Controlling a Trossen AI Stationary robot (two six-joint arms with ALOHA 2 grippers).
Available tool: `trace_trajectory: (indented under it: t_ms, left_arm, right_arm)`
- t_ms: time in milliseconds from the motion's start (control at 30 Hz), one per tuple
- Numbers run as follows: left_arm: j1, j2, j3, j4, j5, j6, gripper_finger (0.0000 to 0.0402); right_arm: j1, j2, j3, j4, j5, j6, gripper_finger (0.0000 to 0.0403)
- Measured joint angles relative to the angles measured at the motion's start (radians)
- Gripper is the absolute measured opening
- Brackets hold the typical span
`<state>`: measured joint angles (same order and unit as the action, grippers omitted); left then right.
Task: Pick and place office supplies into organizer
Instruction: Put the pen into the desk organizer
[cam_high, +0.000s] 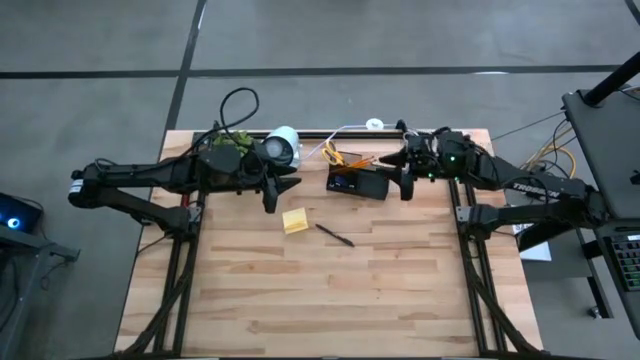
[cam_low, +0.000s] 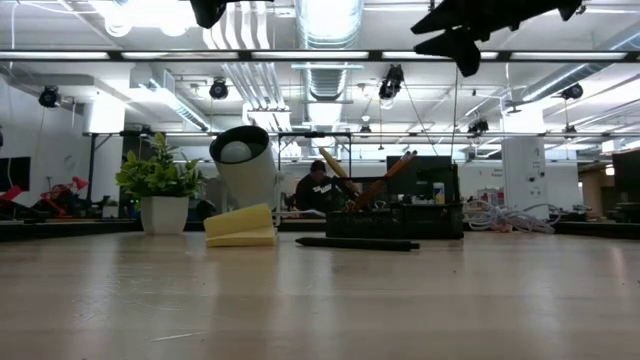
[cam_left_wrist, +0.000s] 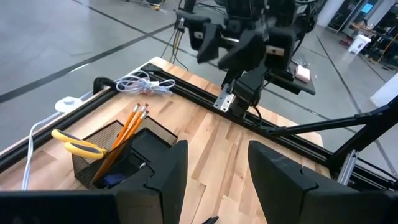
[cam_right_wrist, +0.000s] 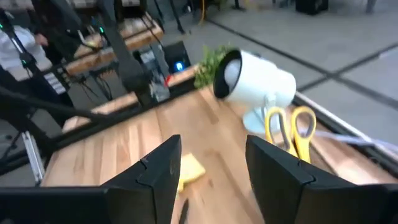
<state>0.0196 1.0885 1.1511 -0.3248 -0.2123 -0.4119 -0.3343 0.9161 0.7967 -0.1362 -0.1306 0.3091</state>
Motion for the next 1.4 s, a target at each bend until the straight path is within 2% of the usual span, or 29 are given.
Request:
trace_trajectory:
  t_ms: [167,433,667,833,1067,1300,1400]
  left_arm:
    - [0.000,0.001,0.000,-0.027,-0.002,0.006,0.0153]
    - [0.000,-0.011,0.000,-0.172,-0.002,0.008,0.0153]
    - [0.000,-0.012,0.000,-0.210,-0.001,0.029,0.0153]
    - [0.000,-0.021,0.000,-0.242,-0.001,0.057,0.0153]
    - [0.000,-0.043,0.000,-0.281,-0.001,0.079,0.0153]
    - [0.000,-0.045,0.000,-0.293,-0.001,0.079,0.0153]
    - [0.000,-0.044,0.000,-0.293,-0.001,0.080,0.0153]
  right_arm:
    - [0.074,0.011,0.000,-0.077,0.099,0.014,0.0169]
    - [0.184,0.020,0.001,-0.077,0.210,0.047,0.0169]
    - [0.278,0.161,0.108,-0.222,0.262,0.074,0.0169]
    - [0.315,0.314,0.254,-0.369,0.264,0.075,0.0169]
    - [0.322,0.502,0.399,-0.458,0.253,0.073,0.0169]
    - [0.322,0.677,0.485,-0.455,0.112,0.108,0.0168]
    - [0.322,0.758,0.523,-0.453,0.097,0.141,0.0163]
